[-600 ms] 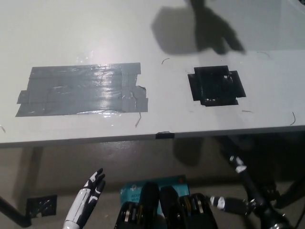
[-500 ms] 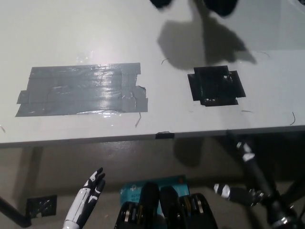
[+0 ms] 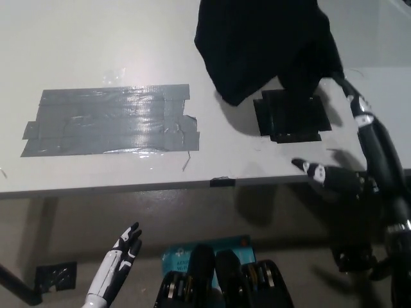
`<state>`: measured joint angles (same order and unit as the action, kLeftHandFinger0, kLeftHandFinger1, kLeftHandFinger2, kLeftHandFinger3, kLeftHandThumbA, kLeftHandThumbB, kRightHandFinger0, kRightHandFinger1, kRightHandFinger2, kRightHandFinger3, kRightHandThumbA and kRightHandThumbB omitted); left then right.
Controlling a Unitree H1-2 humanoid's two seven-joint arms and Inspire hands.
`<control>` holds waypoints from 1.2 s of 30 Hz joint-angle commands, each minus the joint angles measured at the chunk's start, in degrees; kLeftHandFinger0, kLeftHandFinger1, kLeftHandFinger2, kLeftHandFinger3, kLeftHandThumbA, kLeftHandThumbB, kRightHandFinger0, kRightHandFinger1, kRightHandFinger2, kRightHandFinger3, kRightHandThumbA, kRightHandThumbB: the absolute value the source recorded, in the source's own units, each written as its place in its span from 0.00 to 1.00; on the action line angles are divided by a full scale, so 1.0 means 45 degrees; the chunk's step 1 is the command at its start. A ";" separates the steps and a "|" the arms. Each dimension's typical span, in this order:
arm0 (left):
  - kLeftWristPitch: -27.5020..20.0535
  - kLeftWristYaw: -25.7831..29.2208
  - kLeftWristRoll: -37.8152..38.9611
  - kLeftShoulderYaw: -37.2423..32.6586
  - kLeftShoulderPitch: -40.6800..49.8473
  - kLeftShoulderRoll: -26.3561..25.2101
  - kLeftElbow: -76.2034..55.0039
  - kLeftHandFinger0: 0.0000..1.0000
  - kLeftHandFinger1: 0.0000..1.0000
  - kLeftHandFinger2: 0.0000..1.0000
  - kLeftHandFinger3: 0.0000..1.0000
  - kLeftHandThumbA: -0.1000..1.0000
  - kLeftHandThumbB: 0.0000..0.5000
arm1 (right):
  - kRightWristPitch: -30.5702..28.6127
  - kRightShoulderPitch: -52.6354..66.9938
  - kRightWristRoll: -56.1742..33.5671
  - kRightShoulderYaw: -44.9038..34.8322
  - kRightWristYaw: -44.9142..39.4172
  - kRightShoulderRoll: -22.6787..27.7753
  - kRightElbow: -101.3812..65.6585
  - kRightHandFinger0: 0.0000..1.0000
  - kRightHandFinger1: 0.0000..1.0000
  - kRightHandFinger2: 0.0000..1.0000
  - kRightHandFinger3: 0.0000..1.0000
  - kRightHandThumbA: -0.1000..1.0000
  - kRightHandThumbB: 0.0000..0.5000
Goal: A person hands a black t-shirt to the robot and rhe robot picks it up with its right hand and places it on the black spot on the desk infron tof it
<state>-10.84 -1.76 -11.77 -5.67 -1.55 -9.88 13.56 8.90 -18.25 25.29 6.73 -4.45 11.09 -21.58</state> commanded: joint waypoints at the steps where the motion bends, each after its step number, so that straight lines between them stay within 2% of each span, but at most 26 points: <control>1: -0.0459 0.0146 0.0075 0.0156 -0.0271 -0.0060 -0.0104 1.00 1.00 1.00 1.00 1.00 1.00 | 0.0453 -0.1325 0.1413 0.0036 0.0306 0.0121 0.1005 1.00 1.00 1.00 1.00 1.00 0.80; 4: -0.0436 0.0118 0.0086 0.0169 -0.0293 -0.0083 -0.0159 1.00 1.00 1.00 1.00 1.00 1.00 | 0.0381 -0.1928 0.1774 0.0046 0.0786 -0.0030 0.2227 1.00 1.00 1.00 1.00 1.00 0.84; 12: -0.0434 0.0059 0.0071 0.0146 -0.0574 -0.0104 -0.0107 1.00 1.00 1.00 1.00 1.00 1.00 | -0.0251 -0.3419 0.2050 0.0010 0.1893 0.0087 0.5614 1.00 1.00 1.00 1.00 1.00 0.84; 18: -0.0427 0.0044 0.0037 0.0131 -0.0694 -0.0149 -0.0075 1.00 1.00 1.00 1.00 1.00 1.00 | 0.0029 -0.4315 0.2398 0.0118 0.2190 0.0198 0.6776 1.00 1.00 1.00 1.00 0.99 0.83; 36: -0.0257 -0.0068 -0.0012 0.0112 -0.1034 -0.0288 -0.0159 1.00 1.00 1.00 1.00 1.00 0.99 | 0.0444 -0.4365 0.2785 -0.0377 0.2491 0.0499 0.5020 1.00 1.00 1.00 1.00 1.00 0.80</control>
<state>-10.79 -1.88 -11.80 -5.54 -5.58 -10.05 13.89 10.56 -36.19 36.74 5.90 4.66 12.56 3.57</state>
